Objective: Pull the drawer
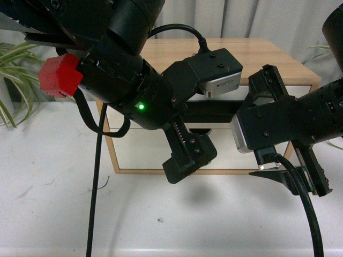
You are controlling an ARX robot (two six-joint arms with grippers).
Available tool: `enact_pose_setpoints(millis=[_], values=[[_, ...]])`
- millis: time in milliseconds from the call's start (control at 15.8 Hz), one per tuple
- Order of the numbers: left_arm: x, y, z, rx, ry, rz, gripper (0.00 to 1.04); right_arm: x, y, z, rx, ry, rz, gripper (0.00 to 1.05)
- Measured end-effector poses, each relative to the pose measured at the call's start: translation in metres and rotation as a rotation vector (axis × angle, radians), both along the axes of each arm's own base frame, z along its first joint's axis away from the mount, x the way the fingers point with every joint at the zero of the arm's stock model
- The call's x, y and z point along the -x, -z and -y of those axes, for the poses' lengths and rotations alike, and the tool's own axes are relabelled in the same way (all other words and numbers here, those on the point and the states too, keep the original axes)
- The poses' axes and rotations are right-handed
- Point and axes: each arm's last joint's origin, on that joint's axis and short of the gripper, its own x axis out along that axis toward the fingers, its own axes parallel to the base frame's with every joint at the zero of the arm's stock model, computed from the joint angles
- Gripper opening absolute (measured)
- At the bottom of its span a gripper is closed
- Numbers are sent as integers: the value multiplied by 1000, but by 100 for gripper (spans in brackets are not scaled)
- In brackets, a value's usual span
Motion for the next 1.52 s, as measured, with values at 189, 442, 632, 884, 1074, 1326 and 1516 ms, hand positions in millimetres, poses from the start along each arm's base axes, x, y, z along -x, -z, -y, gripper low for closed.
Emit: enact_pose_setpoints(millis=[189,442,632,884,1074,1326,1516], values=[[1,1,0,3,6,-8,98,1,1,0,0,4,-11,98],[7,2,-2,7,23,-8,98,4,2,1,-4,7,-30,98],[15,3,-4,15,38,-6,98,14,2,3,-9,3,-40,98],[29,7,-7,27,55,-12,98,32,2,7,-6,4,-58,98],[41,9,-7,32,63,-22,98,48,1,10,-7,2,-67,98],[61,10,-11,50,81,-40,98,73,-1,16,-10,-8,-94,98],[74,10,-15,62,88,-57,98,87,-1,19,-10,-27,-109,98]])
